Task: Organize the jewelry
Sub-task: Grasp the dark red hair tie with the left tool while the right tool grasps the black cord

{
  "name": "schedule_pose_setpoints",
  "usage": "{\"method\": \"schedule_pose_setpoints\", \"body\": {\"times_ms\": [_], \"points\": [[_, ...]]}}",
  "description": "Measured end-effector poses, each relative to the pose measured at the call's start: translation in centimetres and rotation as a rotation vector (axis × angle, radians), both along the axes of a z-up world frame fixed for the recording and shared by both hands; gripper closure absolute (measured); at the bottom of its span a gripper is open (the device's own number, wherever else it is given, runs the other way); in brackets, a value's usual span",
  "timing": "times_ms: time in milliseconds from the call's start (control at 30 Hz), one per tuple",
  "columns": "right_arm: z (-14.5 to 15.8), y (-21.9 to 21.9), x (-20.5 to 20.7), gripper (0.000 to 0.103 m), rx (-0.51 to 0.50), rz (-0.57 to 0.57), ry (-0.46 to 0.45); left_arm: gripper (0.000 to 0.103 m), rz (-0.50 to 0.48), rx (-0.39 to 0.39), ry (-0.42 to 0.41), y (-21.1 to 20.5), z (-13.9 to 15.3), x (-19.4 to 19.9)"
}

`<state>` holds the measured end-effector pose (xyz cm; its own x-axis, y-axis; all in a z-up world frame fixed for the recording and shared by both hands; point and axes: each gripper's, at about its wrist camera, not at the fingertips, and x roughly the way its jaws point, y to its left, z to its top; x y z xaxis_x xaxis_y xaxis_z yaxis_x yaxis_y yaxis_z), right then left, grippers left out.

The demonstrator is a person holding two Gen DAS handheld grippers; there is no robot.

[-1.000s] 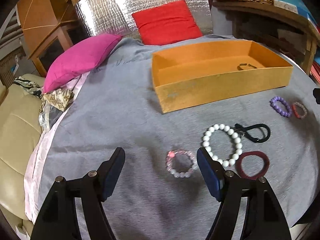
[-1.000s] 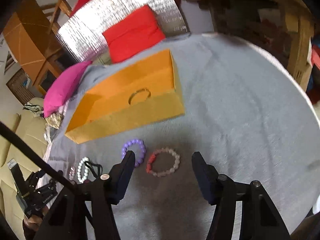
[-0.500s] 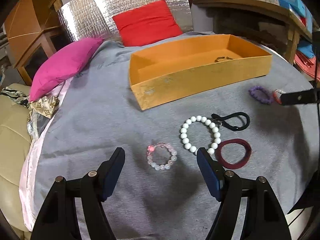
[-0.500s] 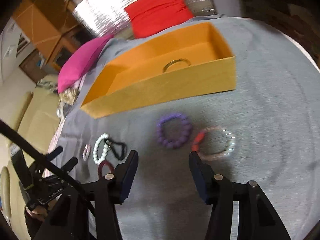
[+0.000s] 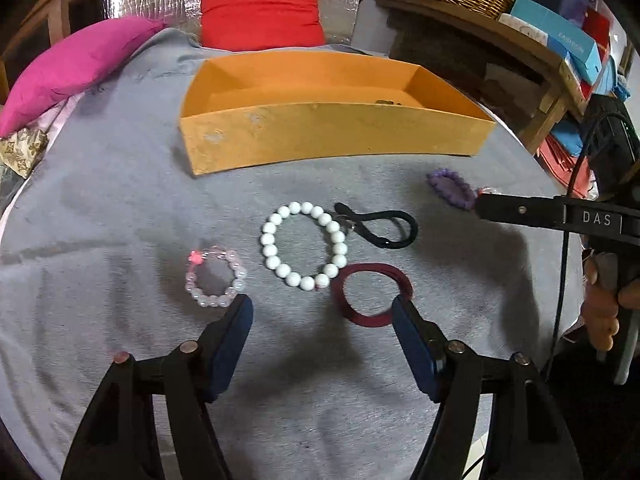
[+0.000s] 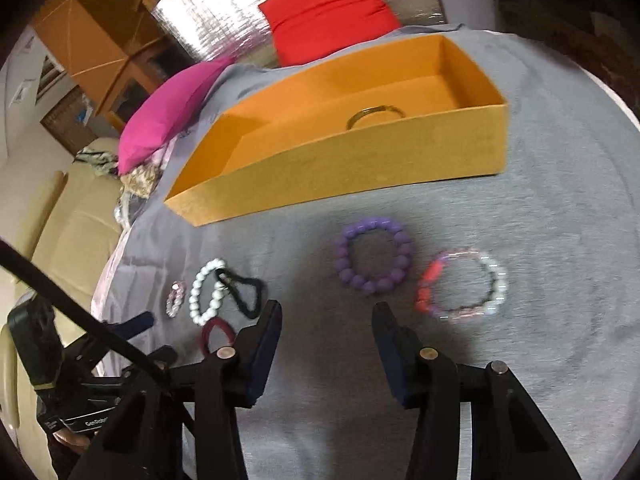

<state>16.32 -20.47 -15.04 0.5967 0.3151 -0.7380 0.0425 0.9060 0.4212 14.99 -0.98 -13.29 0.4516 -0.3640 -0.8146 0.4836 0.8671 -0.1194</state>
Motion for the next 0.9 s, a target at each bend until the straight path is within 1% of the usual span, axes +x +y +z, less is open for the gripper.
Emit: {"method": "schedule_pose_setpoints", "body": {"times_ms": [67, 133, 167, 200, 267, 333, 400, 500, 533, 567, 600, 633, 667, 800, 900], "points": [[-0.1, 0.6, 0.2, 0.053, 0.01, 0.018, -0.003, 0.039, 0.002, 0.007, 0.007, -0.2, -0.3, 0.0], [-0.4, 1.4, 0.7, 0.053, 0.03, 0.036, -0.003, 0.048, 0.015, 0.018, 0.013, -0.4, -0.6, 0.1], [-0.6, 1.8, 1.1, 0.053, 0.034, 0.042, 0.003, 0.049, 0.018, 0.019, 0.014, -0.3, -0.5, 0.2], [-0.8, 2.1, 1.3, 0.054, 0.034, 0.044, 0.005, 0.049, 0.021, 0.02, 0.014, -0.2, -0.6, 0.2], [-1.3, 3.1, 2.0, 0.059, 0.035, 0.059, 0.014, 0.049, 0.024, 0.019, 0.015, 0.1, -0.5, 0.3], [-1.6, 3.9, 2.6, 0.061, 0.033, 0.071, 0.015, 0.049, 0.026, 0.023, 0.018, 0.4, -0.5, 0.4], [-1.9, 5.0, 3.2, 0.062, 0.01, 0.089, 0.011, 0.049, 0.031, 0.029, 0.019, 0.8, -0.6, 0.4], [-2.4, 6.2, 4.0, 0.068, -0.015, 0.113, 0.016, 0.049, 0.03, 0.031, 0.021, 1.0, -0.5, 0.4], [-2.7, 6.5, 4.2, 0.073, -0.025, 0.116, 0.024, 0.049, 0.029, 0.032, 0.019, 1.0, -0.5, 0.4], [-2.9, 6.6, 4.3, 0.082, -0.032, 0.115, 0.027, 0.049, 0.026, 0.032, 0.019, 1.1, -0.5, 0.4], [-3.1, 6.8, 4.3, 0.086, -0.042, 0.111, 0.026, 0.049, 0.023, 0.029, 0.02, 1.2, -0.4, 0.4], [-3.1, 6.7, 4.3, 0.093, -0.055, 0.104, 0.02, 0.049, 0.021, 0.025, 0.022, 1.2, -0.4, 0.4], [-3.0, 6.6, 4.2, 0.096, -0.059, 0.101, 0.014, 0.049, 0.019, 0.023, 0.022, 1.1, -0.4, 0.4], [-2.2, 5.5, 3.5, 0.097, -0.068, 0.071, -0.03, 0.049, 0.003, 0.012, 0.024, 0.7, -0.4, 0.3], [-1.5, 3.8, 2.9, 0.097, -0.056, 0.035, -0.053, 0.049, -0.02, 0.015, 0.033, -0.3, -0.6, 0.3]]}}
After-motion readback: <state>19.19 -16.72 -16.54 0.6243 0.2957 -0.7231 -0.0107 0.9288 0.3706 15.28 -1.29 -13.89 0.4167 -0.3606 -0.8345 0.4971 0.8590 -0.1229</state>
